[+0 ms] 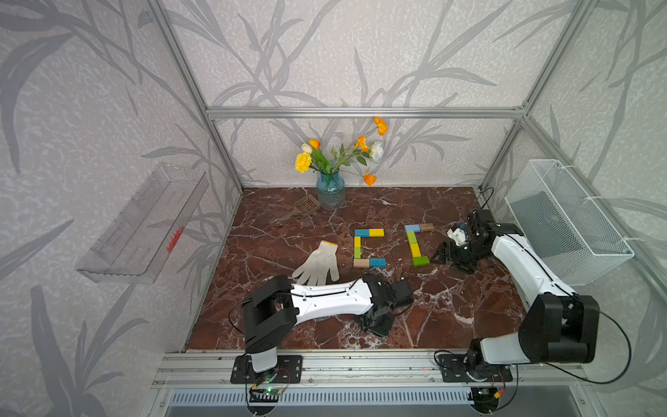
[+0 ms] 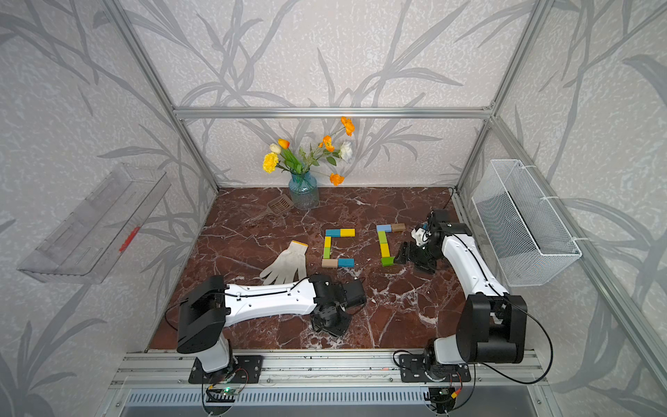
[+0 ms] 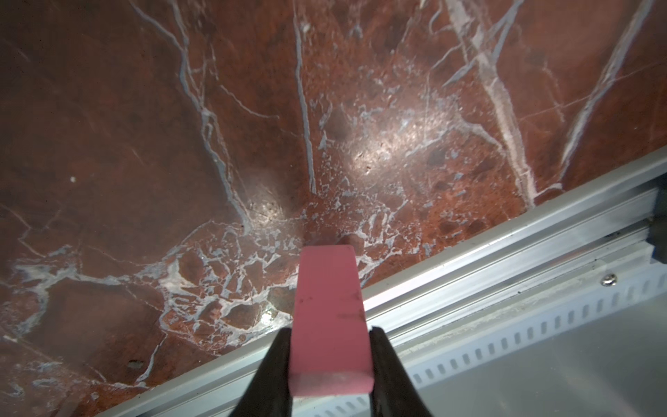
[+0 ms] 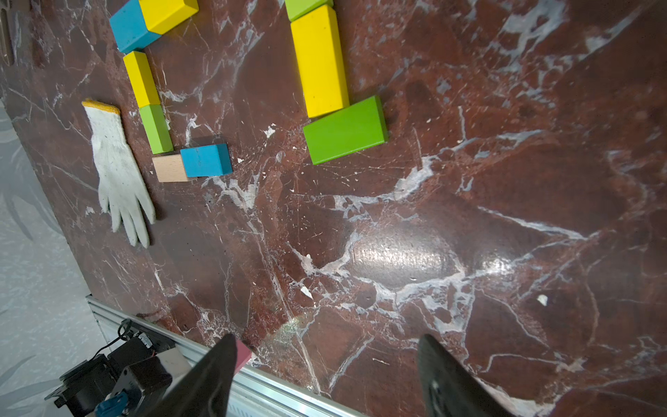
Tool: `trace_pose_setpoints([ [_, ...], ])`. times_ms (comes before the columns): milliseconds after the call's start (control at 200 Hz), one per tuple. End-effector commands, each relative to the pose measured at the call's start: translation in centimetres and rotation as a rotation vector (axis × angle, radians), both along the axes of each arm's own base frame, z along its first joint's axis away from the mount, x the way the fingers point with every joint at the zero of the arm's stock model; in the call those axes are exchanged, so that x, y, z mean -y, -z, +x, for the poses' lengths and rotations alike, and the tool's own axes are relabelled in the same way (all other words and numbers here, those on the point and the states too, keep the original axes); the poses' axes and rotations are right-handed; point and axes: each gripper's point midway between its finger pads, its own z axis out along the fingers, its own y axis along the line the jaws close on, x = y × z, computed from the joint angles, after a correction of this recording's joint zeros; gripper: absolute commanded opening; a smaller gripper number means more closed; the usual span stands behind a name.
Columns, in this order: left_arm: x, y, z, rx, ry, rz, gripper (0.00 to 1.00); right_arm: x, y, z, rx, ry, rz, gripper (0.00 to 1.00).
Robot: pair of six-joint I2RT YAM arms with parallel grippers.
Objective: Assemble the letter c with building blocks
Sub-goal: Pick up the building block from the center of the board.
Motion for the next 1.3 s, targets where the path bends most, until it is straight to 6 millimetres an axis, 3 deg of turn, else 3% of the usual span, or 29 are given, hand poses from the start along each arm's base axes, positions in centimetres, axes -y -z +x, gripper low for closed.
trace_pose_setpoints([
  [0, 0.5, -1.1, 1.8, 0.051, 0.001, -0.009, 0.30, -0.7, -1.0, -0.1, 0.048, -0.015, 0.052, 0.77],
  [275, 1.4, -4.0, 7.1, 0.071, -0.129, -0.151, 0.28, -3.1, -2.5, -0.3, 0.150, -0.121, 0.192, 0.65],
  [575, 1.0, -10.6, 14.7, 0.058, -0.388, -0.431, 0.26, -6.5, -5.2, 0.1, 0.361, -0.228, 0.369, 0.63],
  [750, 0.0, -13.2, 18.0, 0.011, -0.539, -0.613, 0.25, -8.3, -6.7, -0.1, 0.508, -0.320, 0.415, 0.62],
  [1005, -1.1, -14.5, 20.2, -0.086, -0.679, -0.822, 0.24, -11.3, -9.2, -2.0, 0.760, -0.547, 0.416, 0.57],
  [1140, -1.0, -16.0, 20.3, -0.126, -0.683, -0.883, 0.25, -11.9, -10.5, -2.6, 0.869, -0.621, 0.424, 0.51],
  [1295, -0.5, -18.0, 20.0, -0.191, -0.658, -0.958, 0.25, -12.5, -11.2, -3.1, 0.946, -0.688, 0.425, 0.50],
])
